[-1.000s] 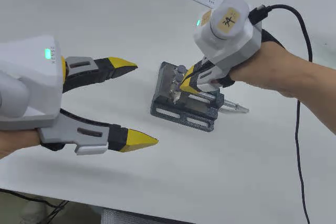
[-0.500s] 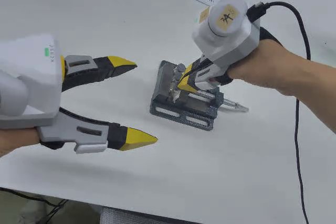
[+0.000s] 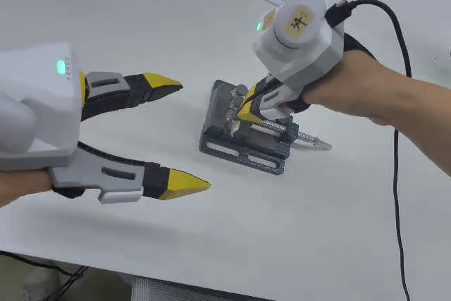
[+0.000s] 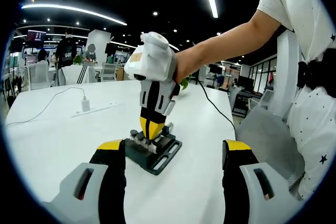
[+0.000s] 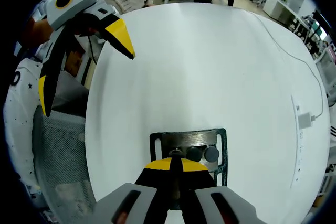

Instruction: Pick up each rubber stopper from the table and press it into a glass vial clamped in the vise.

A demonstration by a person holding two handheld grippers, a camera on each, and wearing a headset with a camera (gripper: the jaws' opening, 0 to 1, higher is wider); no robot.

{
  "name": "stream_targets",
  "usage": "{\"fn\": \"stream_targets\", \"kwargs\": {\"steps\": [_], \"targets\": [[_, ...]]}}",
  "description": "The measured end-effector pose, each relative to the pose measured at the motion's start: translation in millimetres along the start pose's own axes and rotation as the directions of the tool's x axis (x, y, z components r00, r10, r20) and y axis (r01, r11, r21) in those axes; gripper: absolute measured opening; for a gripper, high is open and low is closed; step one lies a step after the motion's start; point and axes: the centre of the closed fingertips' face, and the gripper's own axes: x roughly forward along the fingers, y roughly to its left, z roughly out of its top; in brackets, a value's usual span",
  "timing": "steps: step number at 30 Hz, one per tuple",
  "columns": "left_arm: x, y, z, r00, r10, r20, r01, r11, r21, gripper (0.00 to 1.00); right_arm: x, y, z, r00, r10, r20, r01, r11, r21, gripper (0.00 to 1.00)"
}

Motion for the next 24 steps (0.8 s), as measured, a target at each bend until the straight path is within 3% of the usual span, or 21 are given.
{"fn": "stream_targets", "kwargs": {"steps": [24], "targets": [[3.4,1.5,3.4,0.9999,-0.001,0.013,0.001,1.0,0.0,0.74,0.5,1.7,0.7,0.9996,0.021,-0.02,-0.02,1.0,0.015,0.0]]}}
